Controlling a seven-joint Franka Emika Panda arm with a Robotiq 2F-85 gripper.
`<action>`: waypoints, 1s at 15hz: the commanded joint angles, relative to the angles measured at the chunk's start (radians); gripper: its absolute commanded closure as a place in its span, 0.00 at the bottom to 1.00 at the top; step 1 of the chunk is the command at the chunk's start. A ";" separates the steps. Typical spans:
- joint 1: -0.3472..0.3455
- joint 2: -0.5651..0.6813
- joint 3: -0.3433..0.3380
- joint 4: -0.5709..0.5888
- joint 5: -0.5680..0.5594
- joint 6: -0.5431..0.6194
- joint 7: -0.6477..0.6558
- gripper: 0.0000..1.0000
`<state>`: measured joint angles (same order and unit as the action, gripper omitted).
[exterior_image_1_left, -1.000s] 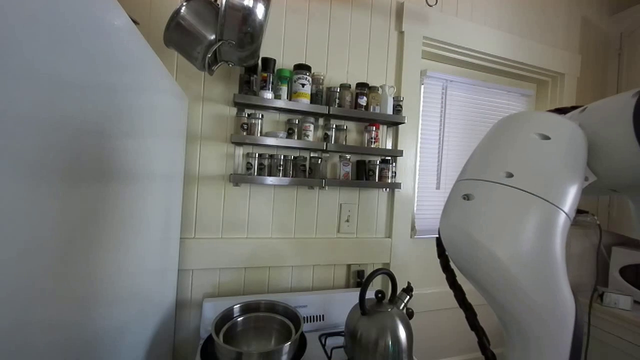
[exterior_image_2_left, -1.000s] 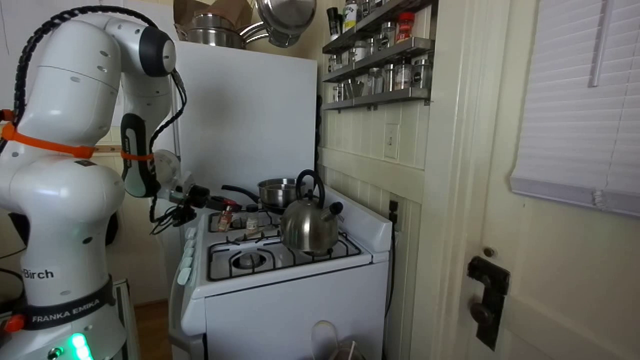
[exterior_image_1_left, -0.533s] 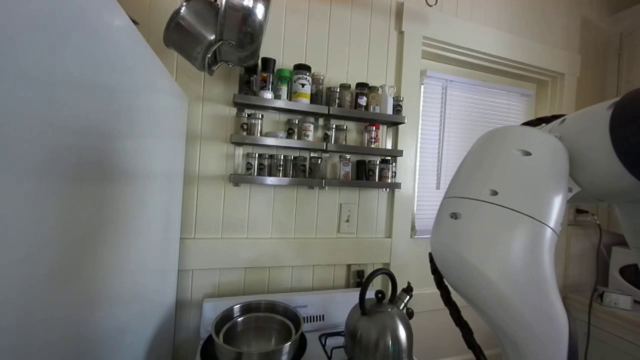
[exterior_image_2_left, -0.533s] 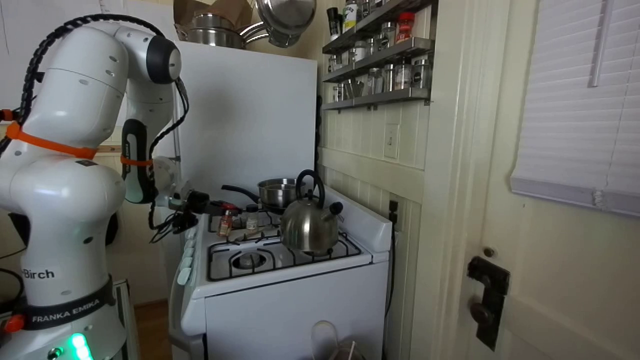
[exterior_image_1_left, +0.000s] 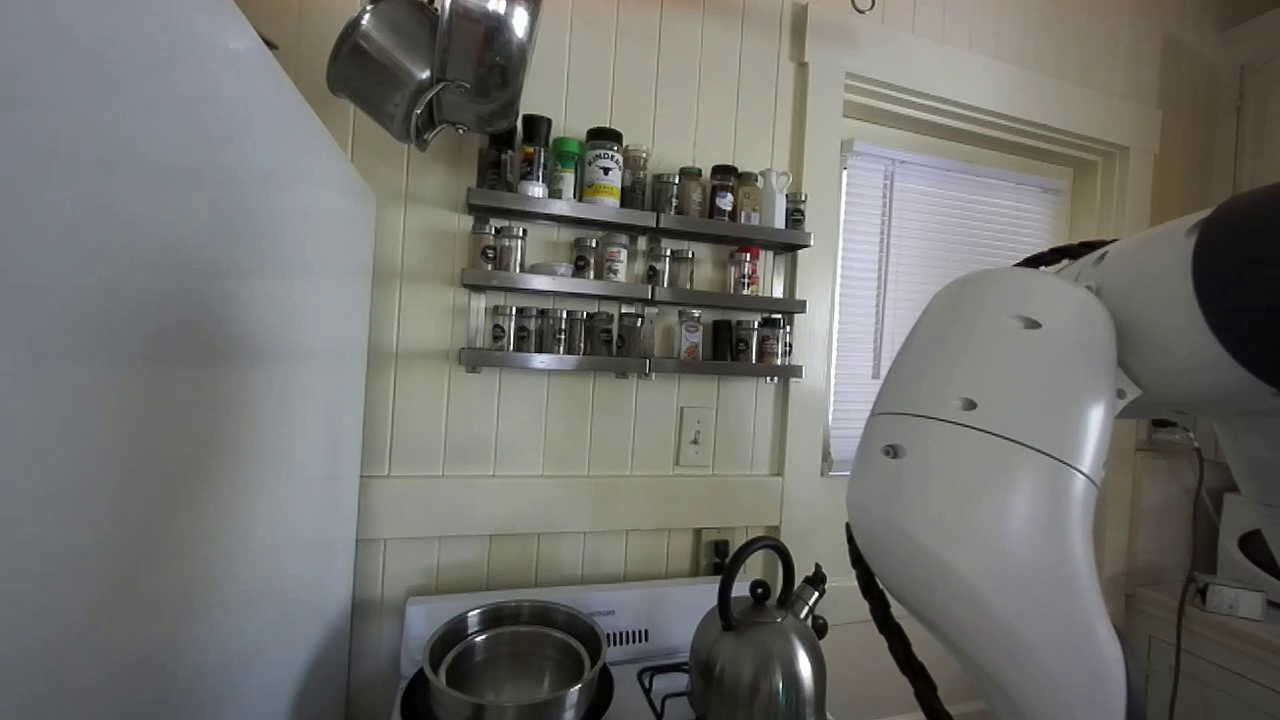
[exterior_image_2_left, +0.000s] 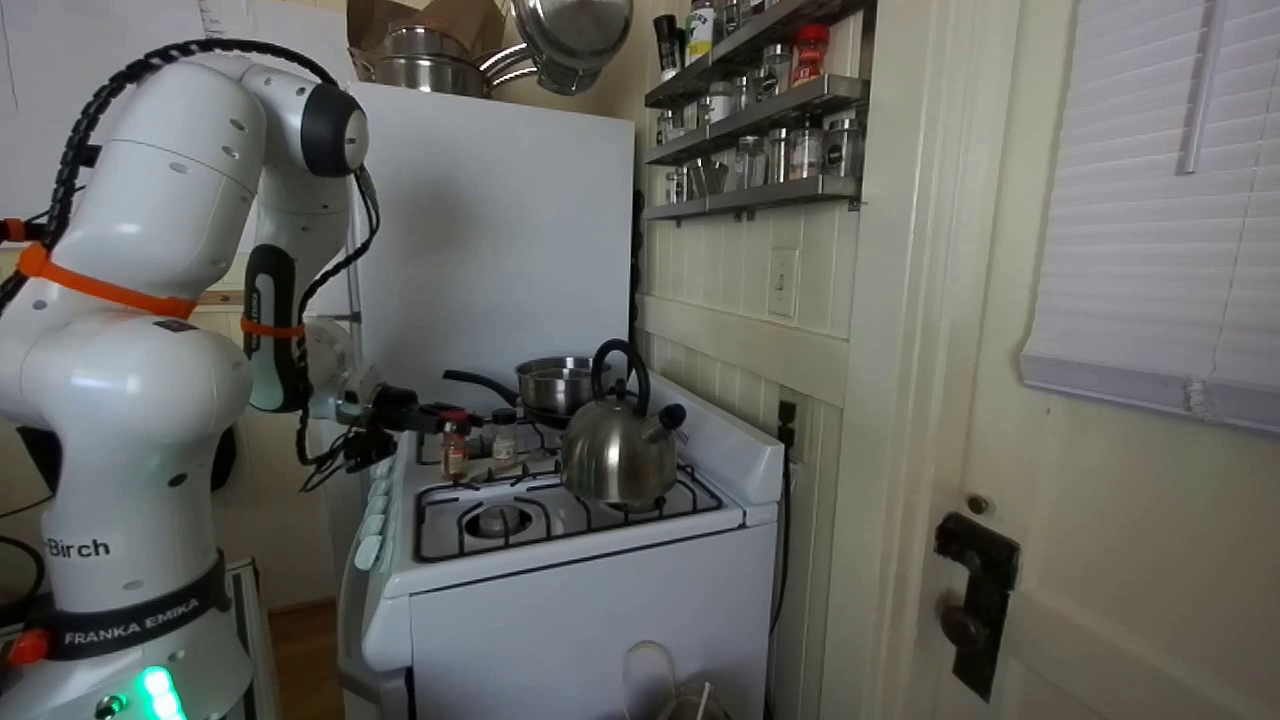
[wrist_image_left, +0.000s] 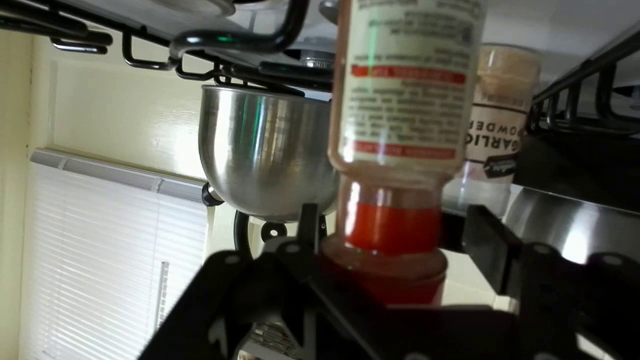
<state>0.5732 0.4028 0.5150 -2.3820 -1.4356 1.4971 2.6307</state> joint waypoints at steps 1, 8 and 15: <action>0.005 -0.017 0.016 0.004 0.033 0.016 0.019 0.00; -0.056 -0.171 0.103 -0.054 0.276 0.292 -0.108 0.00; -0.056 -0.322 0.119 -0.102 0.605 0.427 -0.291 0.00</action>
<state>0.5240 0.1694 0.6251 -2.4361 -0.9427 1.8719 2.4058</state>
